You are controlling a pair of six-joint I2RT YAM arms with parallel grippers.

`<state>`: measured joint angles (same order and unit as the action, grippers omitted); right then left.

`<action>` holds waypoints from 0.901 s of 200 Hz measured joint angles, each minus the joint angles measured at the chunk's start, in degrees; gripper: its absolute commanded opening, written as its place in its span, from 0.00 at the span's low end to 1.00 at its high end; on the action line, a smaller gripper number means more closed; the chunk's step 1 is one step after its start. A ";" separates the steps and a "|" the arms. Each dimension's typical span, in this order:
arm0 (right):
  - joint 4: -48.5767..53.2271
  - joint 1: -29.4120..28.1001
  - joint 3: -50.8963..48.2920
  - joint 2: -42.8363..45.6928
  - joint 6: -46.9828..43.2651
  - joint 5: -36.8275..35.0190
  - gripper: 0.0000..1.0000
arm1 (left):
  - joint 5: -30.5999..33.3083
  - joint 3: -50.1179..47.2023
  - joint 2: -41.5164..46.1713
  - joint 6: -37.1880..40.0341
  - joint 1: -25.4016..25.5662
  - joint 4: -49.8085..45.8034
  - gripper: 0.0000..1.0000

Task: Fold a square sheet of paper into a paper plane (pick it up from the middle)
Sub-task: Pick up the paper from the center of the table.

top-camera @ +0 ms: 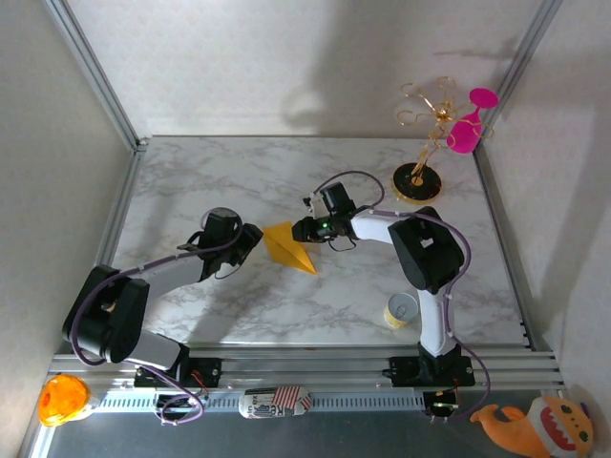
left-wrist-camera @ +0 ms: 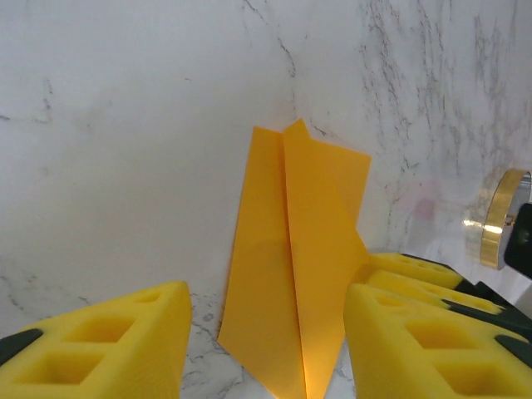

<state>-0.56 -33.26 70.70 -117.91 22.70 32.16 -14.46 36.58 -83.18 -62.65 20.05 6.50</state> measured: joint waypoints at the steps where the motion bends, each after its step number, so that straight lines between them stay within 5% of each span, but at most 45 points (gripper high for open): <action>1: 0.00 0.00 0.04 -0.09 0.00 0.11 0.32 | 0.00 0.00 0.00 -0.02 -0.02 0.00 0.51; 120: -5.07 0.72 -0.83 -0.83 1.79 6.64 0.03 | -0.79 -0.33 1.92 0.09 -0.04 1.46 0.54; 180: -16.06 4.07 -6.75 10.14 11.63 9.97 0.02 | -6.75 -4.52 6.29 0.90 0.76 15.04 0.71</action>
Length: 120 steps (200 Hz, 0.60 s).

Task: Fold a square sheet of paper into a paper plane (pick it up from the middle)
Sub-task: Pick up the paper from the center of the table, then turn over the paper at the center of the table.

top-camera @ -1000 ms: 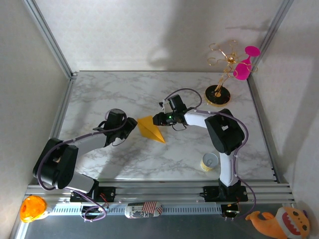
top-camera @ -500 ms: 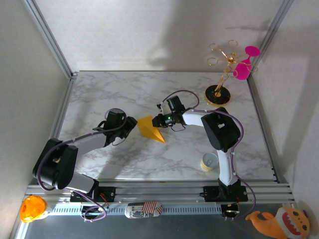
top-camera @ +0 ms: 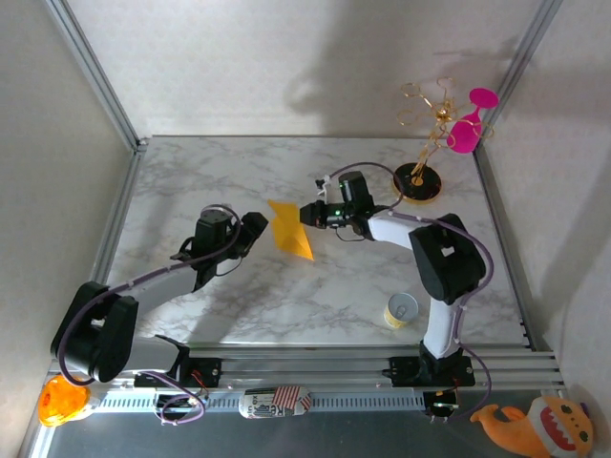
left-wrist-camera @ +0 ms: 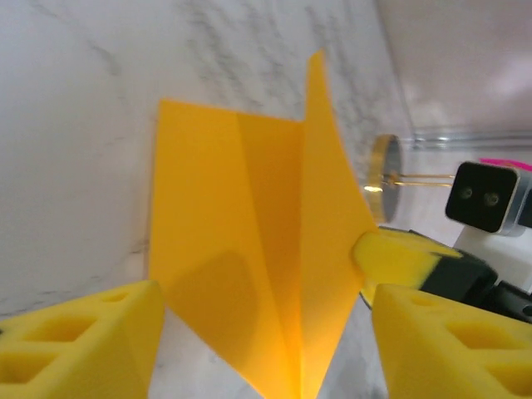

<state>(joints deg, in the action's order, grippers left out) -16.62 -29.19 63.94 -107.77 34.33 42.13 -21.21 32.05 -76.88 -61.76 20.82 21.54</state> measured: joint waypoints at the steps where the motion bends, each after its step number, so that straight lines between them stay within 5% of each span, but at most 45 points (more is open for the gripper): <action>1: -0.13 0.04 -0.07 0.13 0.13 0.00 0.02 | -0.04 -0.02 0.00 0.00 0.04 0.22 0.72; 53: -8.72 0.92 -2.80 6.16 10.93 3.48 0.02 | -5.55 -0.68 -1.18 -0.57 3.78 16.44 0.69; 120: -16.33 0.94 -5.53 6.38 23.26 8.15 0.03 | -8.04 -0.68 -4.42 -1.07 4.87 26.58 0.50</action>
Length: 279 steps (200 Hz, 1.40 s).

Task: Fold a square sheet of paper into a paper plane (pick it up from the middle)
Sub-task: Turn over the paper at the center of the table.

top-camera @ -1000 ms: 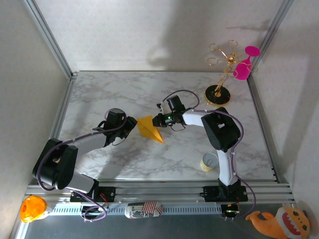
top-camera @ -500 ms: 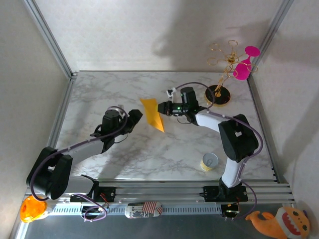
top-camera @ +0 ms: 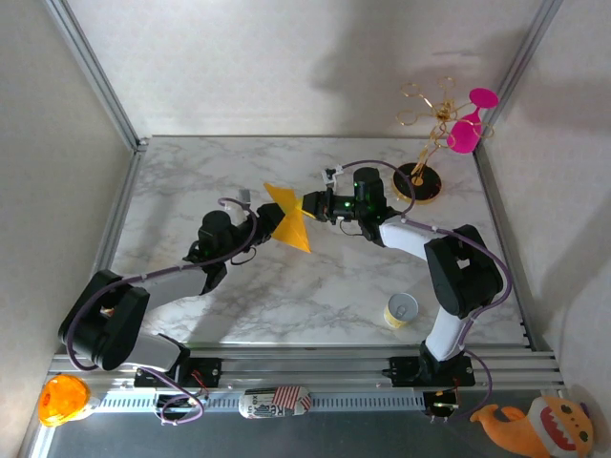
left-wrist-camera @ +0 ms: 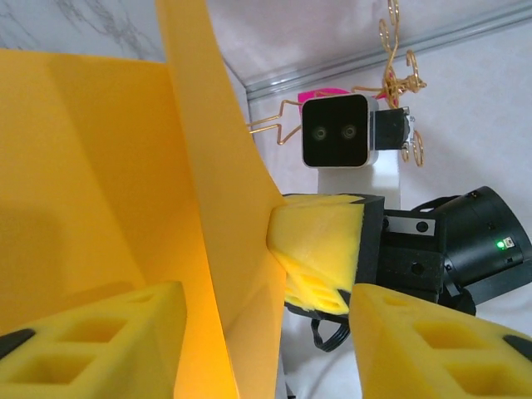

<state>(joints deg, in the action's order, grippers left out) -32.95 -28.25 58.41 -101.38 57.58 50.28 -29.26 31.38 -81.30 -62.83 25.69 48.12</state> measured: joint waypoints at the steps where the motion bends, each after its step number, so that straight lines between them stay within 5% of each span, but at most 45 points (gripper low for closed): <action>1: -0.24 0.00 -0.04 0.00 0.24 0.11 0.03 | 0.00 0.00 -0.04 0.00 0.00 0.04 0.50; 51: -4.46 0.00 -0.70 0.00 4.83 2.01 0.05 | -1.05 0.09 -1.36 0.02 0.15 1.16 0.46; 189: -11.50 0.00 -2.27 0.00 12.37 4.02 0.11 | -1.22 2.38 -1.97 1.05 0.15 3.28 0.15; 242: -4.68 1.73 -2.56 1.42 7.08 2.25 0.43 | -0.92 2.60 -1.70 2.38 -0.11 0.61 0.09; 279: 12.70 5.07 -0.42 7.48 -7.45 -7.50 0.61 | 2.75 6.60 0.87 9.75 -0.61 -14.91 0.08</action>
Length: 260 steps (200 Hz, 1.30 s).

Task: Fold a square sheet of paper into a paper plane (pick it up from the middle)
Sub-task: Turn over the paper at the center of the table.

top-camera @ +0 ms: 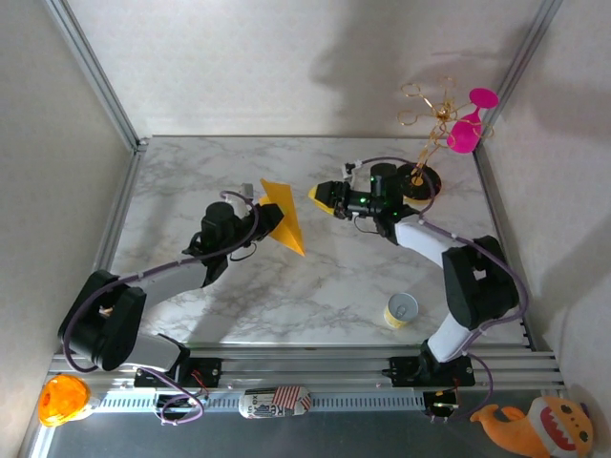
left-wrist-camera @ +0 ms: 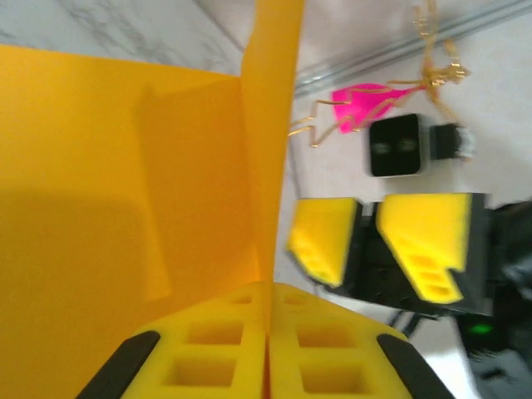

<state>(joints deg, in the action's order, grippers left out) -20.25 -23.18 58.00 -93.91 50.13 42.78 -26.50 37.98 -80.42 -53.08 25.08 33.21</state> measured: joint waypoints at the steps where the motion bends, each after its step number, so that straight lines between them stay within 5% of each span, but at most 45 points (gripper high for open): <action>1: 0.31 0.02 0.09 0.11 -0.31 -0.26 0.62 | 0.15 0.20 0.04 0.13 0.00 -0.46 0.08; 79: 19.58 0.55 2.47 10.99 -25.11 -30.60 0.98 | 33.99 28.92 -8.41 22.29 4.11 -48.81 0.08; 158: 21.14 0.70 -0.92 16.81 -31.74 -43.69 0.99 | 65.70 49.13 -30.47 25.24 10.95 -79.93 0.08; 191: 21.16 0.92 -3.21 18.05 -31.36 -45.75 0.99 | 70.69 53.68 -39.32 24.72 13.31 -85.50 0.10; 260: 20.33 2.27 -4.72 20.68 -27.91 -46.90 0.95 | 69.37 58.99 -50.95 20.94 17.29 -87.19 0.15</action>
<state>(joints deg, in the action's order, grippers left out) 0.08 -20.91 53.28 -73.23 22.22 -4.12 42.87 96.97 -131.37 -32.14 42.37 -53.98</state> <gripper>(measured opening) 0.957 0.145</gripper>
